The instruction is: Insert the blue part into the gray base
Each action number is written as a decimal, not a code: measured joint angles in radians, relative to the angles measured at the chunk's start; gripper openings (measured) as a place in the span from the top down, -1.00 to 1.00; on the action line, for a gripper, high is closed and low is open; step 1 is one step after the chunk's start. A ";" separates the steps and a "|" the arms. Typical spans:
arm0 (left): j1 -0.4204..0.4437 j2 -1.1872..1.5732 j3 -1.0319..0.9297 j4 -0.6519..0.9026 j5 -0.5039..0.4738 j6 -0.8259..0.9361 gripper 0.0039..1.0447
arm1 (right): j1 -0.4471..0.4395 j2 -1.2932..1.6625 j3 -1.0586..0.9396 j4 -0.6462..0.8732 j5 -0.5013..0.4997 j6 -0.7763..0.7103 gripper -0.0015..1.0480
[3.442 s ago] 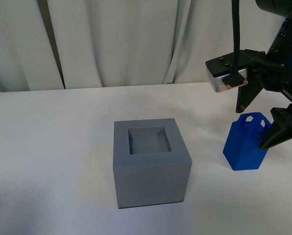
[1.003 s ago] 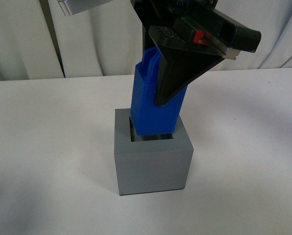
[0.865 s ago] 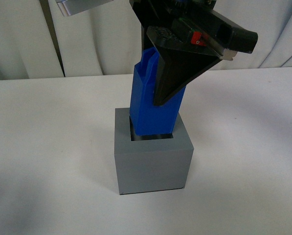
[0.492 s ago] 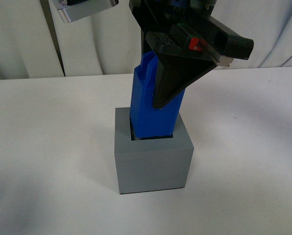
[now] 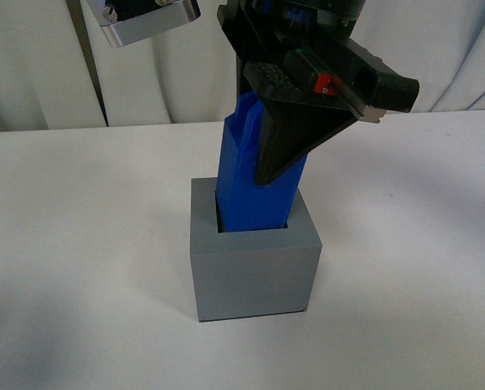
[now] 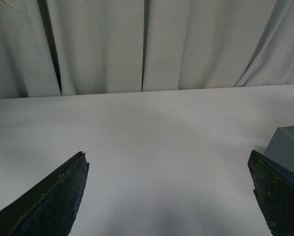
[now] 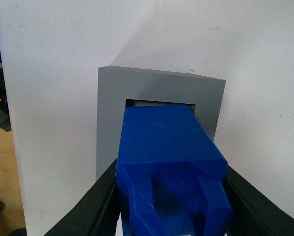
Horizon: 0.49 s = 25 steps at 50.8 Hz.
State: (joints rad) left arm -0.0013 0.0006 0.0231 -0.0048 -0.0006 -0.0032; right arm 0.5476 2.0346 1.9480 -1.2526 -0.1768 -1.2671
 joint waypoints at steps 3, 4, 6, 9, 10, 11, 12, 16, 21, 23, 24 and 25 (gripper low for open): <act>0.000 0.000 0.000 0.000 0.000 0.000 -0.89 | 0.000 -0.005 -0.008 0.006 0.000 0.000 0.10; 0.000 0.000 0.000 0.000 0.000 0.000 -0.89 | 0.000 -0.006 -0.010 0.008 0.000 0.000 0.10; 0.000 0.000 0.000 0.000 0.000 0.000 -0.89 | 0.000 -0.008 -0.015 0.013 0.001 0.000 0.10; 0.000 0.000 0.000 0.000 0.000 0.000 -0.89 | 0.000 -0.013 -0.023 0.020 0.003 0.000 0.10; 0.000 0.000 0.000 0.000 0.000 0.000 -0.89 | 0.000 -0.015 -0.027 0.024 0.005 0.000 0.10; 0.000 0.000 0.000 0.000 0.000 0.000 -0.89 | 0.000 -0.016 -0.028 0.026 0.006 0.000 0.10; 0.000 0.000 0.000 0.000 0.000 0.000 -0.89 | 0.000 -0.018 -0.031 0.029 0.006 0.001 0.10; 0.000 0.000 0.000 0.000 0.000 0.000 -0.89 | 0.000 -0.023 -0.040 0.033 0.006 0.002 0.10; 0.000 0.000 0.000 0.000 0.000 0.000 -0.89 | 0.001 -0.027 -0.047 0.037 0.006 0.008 0.10; 0.000 0.000 0.000 0.000 0.000 0.000 -0.89 | 0.002 -0.028 -0.050 0.041 0.006 0.011 0.10; 0.000 0.000 0.000 0.000 0.000 0.000 -0.89 | 0.002 -0.029 -0.052 0.043 0.006 0.012 0.10; 0.000 0.000 0.000 0.000 0.000 0.000 -0.89 | 0.003 -0.029 -0.057 0.043 0.007 0.012 0.07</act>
State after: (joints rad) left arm -0.0013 0.0006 0.0231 -0.0048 -0.0002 -0.0032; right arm 0.5510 2.0060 1.8912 -1.2098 -0.1699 -1.2552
